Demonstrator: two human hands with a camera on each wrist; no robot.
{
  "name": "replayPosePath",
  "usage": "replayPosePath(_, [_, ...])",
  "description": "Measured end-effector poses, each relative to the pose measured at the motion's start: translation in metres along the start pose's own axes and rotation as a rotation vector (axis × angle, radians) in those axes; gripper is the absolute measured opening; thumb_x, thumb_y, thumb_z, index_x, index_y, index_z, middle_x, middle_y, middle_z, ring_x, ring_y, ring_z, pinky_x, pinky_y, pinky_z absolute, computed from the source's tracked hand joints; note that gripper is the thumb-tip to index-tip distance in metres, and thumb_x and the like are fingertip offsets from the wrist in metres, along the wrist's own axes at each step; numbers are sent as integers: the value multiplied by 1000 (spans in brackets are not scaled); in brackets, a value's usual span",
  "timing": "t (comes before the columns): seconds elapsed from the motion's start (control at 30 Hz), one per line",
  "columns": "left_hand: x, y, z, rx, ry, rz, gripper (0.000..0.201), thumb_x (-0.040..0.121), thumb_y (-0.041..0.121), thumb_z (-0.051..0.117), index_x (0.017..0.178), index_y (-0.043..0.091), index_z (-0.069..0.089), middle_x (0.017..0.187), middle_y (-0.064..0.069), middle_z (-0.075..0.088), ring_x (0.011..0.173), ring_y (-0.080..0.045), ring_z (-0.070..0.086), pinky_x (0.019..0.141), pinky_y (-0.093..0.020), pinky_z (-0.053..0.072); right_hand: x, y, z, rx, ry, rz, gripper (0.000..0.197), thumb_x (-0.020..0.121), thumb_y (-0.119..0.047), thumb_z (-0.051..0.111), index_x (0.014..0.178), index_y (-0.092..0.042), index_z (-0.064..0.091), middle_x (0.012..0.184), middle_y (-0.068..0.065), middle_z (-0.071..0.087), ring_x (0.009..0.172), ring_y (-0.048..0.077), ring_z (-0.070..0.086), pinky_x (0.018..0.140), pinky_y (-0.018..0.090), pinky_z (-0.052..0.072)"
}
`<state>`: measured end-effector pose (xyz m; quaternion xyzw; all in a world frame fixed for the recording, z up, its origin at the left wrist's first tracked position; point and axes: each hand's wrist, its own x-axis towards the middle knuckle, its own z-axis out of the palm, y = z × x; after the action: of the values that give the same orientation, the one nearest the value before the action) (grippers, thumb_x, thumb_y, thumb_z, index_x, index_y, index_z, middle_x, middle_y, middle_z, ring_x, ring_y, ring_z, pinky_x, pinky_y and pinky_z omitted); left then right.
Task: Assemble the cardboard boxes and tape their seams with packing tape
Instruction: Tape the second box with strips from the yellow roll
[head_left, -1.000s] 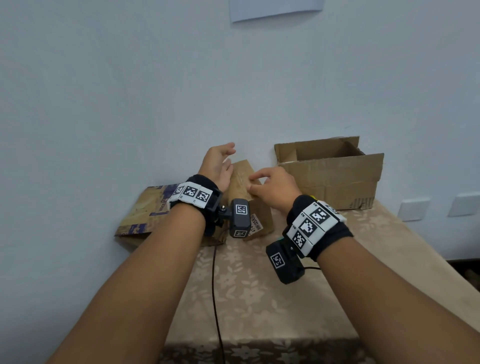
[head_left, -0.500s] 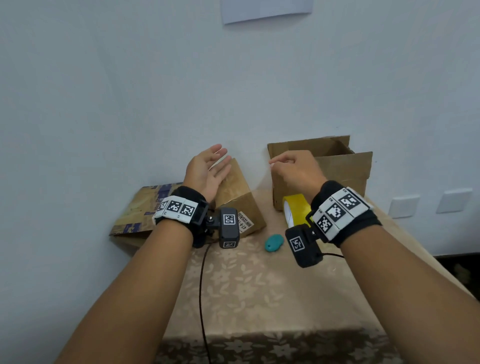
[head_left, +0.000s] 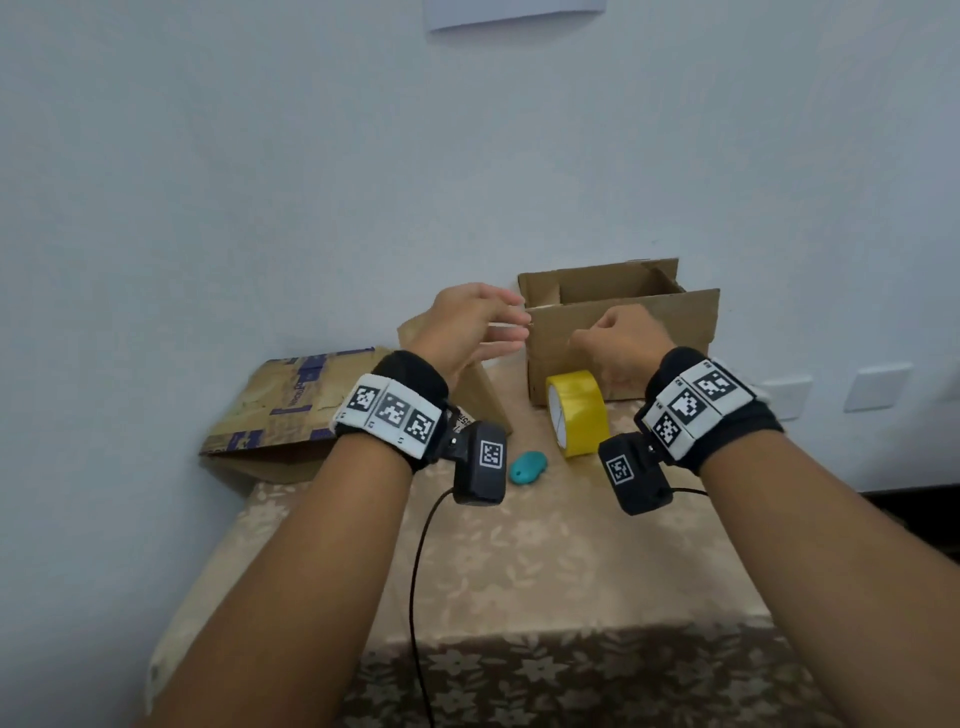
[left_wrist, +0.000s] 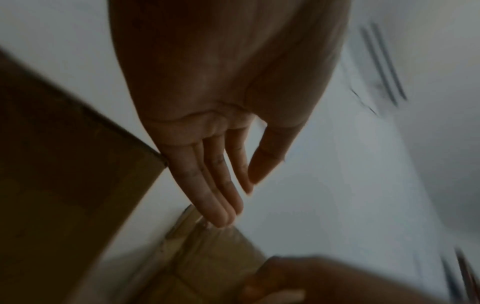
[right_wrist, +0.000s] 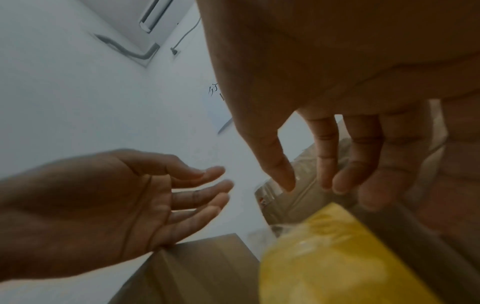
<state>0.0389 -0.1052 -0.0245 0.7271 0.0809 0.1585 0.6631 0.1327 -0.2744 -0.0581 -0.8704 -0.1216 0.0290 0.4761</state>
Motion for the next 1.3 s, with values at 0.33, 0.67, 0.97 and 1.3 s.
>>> replayPosePath(0.33, [-9, -5, 26, 679, -131, 45, 4, 93, 6, 68, 92, 10, 70, 84, -12, 75, 69, -17, 74, 61, -28, 62, -25, -2, -6, 225, -298, 144, 11, 96, -8, 70, 95, -10, 60, 76, 15, 58, 56, 23, 57, 42, 28, 50])
replayPosePath(0.67, [-16, 6, 25, 603, 25, 94, 42, 99, 40, 64, 91, 0, 74, 74, -9, 76, 64, -21, 76, 63, -35, 65, -20, -22, -8, 582, -146, 17, 15, 91, 2, 72, 105, 5, 71, 83, 17, 66, 56, 19, 67, 47, 28, 57])
replayPosePath(0.97, [-15, 11, 20, 595, 119, 146, 32, 93, 32, 74, 81, 3, 75, 68, -7, 76, 62, -17, 75, 64, -34, 65, -13, -25, -1, 572, -73, -86, 5, 91, -3, 75, 87, -3, 72, 83, 12, 71, 67, 18, 72, 52, 26, 58])
replayPosePath(1.3, [-13, 11, 17, 445, 37, 67, 13, 93, 13, 73, 94, 0, 73, 80, -11, 76, 67, -15, 74, 60, -28, 62, -3, -21, 2, 575, -59, -101, 4, 88, -6, 79, 87, -6, 75, 89, 13, 75, 82, 25, 75, 63, 34, 62])
